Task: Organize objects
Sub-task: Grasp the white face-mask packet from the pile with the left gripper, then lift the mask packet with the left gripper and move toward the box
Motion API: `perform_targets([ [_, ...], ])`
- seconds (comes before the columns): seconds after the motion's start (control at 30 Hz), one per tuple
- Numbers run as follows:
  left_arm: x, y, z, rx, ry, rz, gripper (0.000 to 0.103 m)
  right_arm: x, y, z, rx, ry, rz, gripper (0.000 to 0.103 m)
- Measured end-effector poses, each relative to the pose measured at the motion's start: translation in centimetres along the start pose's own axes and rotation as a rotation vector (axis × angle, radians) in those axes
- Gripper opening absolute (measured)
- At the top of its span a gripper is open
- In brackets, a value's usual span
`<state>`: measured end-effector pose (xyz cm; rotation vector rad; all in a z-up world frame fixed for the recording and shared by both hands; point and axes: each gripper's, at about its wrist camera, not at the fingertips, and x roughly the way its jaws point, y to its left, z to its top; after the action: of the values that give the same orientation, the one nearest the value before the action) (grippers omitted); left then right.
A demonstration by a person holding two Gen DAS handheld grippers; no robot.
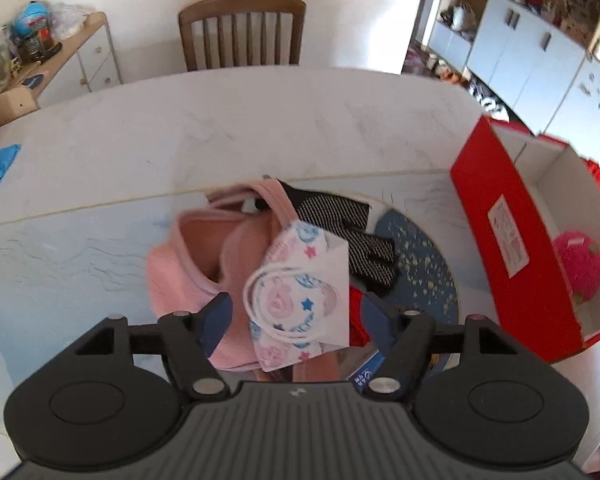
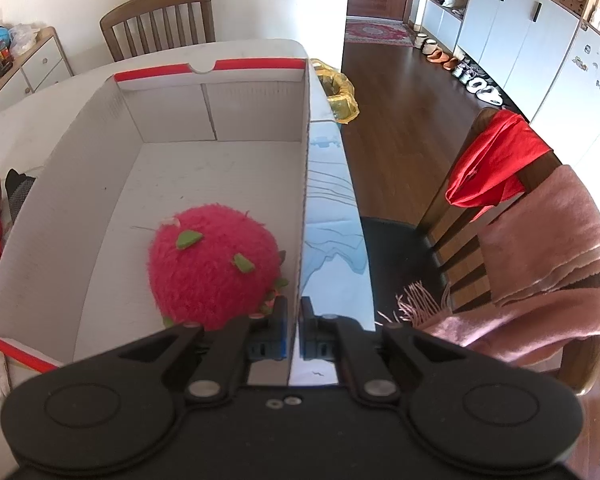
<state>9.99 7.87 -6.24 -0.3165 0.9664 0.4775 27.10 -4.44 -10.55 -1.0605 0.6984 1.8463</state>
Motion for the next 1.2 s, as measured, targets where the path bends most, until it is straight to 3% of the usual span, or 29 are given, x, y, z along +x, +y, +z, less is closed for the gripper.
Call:
perform_targets([
  [0.27, 4.2, -3.6, -0.1, 0.104, 0.033, 0.071, 0.070, 0.0, 0.0, -0.1, -0.005, 0.002, 0.002, 0.006],
  [0.33, 5.1, -4.2, 0.2, 0.091, 0.037, 0.138, 0.070, 0.1, 0.1, -0.2, -0.003, 0.003, 0.002, 0.006],
  [0.47, 6.2, -4.4, 0.5, 0.061, 0.032, 0.195, 0.068, 0.1, 0.1, -0.2, -0.002, 0.002, 0.003, 0.006],
  [0.6, 6.5, -3.9, 0.7, 0.011, 0.037, 0.210, 0.029, 0.0, 0.1, -0.2, 0.002, 0.000, 0.010, 0.007],
  [0.7, 5.5, -2.9, 1.0, -0.043, 0.016, 0.177, 0.014, 0.0, 0.0, -0.2, -0.001, 0.000, 0.013, 0.007],
  [0.8, 4.4, -2.5, 1.2, -0.052, 0.003, 0.162, 0.008, 0.0, 0.1, -0.2, 0.001, 0.002, 0.017, 0.007],
  [1.2, -0.6, 0.1, 0.5, -0.064, -0.049, 0.023, 0.006, 0.3, -0.2, -0.1, -0.014, 0.008, 0.036, 0.007],
])
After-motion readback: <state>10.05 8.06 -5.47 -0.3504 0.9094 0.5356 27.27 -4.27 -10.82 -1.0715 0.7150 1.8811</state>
